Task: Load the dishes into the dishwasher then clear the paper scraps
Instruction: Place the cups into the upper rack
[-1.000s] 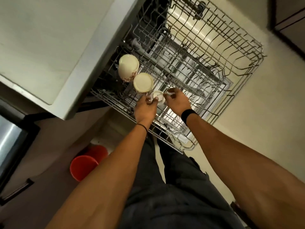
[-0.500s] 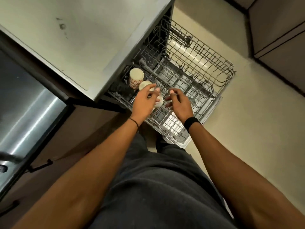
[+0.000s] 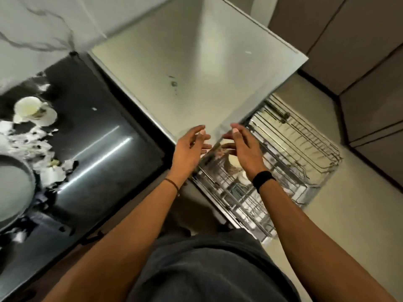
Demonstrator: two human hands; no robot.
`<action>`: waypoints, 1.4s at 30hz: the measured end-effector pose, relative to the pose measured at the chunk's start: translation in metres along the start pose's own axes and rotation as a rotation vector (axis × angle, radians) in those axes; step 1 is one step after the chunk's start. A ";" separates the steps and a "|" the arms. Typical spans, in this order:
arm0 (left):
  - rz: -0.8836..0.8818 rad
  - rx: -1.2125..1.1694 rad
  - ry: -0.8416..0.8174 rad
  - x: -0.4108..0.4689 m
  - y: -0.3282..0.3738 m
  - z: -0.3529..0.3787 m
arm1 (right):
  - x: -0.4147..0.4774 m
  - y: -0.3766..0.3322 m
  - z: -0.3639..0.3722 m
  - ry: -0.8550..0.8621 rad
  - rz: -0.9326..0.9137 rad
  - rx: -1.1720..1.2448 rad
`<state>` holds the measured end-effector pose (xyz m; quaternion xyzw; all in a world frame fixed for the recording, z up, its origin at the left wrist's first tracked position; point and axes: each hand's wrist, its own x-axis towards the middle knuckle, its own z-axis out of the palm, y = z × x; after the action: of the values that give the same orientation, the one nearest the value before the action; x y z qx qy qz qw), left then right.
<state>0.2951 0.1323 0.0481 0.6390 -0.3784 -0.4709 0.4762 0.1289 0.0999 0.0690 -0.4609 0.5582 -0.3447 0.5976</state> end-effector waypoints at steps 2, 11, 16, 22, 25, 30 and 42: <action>0.042 -0.009 0.044 0.007 0.008 -0.041 | 0.006 -0.014 0.040 -0.039 -0.051 -0.016; 0.125 -0.030 0.294 0.021 0.020 -0.210 | 0.036 -0.064 0.210 -0.231 -0.185 -0.160; 0.127 -0.107 0.487 0.015 0.023 -0.280 | 0.053 -0.076 0.294 -0.415 -0.255 -0.246; 0.110 -0.087 0.723 0.008 0.022 -0.343 | 0.076 -0.082 0.389 -0.645 -0.341 -0.346; 0.086 -0.075 0.831 0.010 0.020 -0.366 | 0.089 -0.080 0.429 -0.726 -0.399 -0.442; 0.020 -0.009 0.941 0.016 0.015 -0.383 | 0.108 -0.066 0.470 -0.749 -0.519 -0.617; -0.012 0.088 0.874 0.013 0.008 -0.378 | 0.115 -0.062 0.472 -0.638 -0.513 -0.482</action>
<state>0.6622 0.2140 0.0917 0.7999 -0.1573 -0.1428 0.5612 0.6162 0.0509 0.0644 -0.7921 0.2792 -0.1833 0.5110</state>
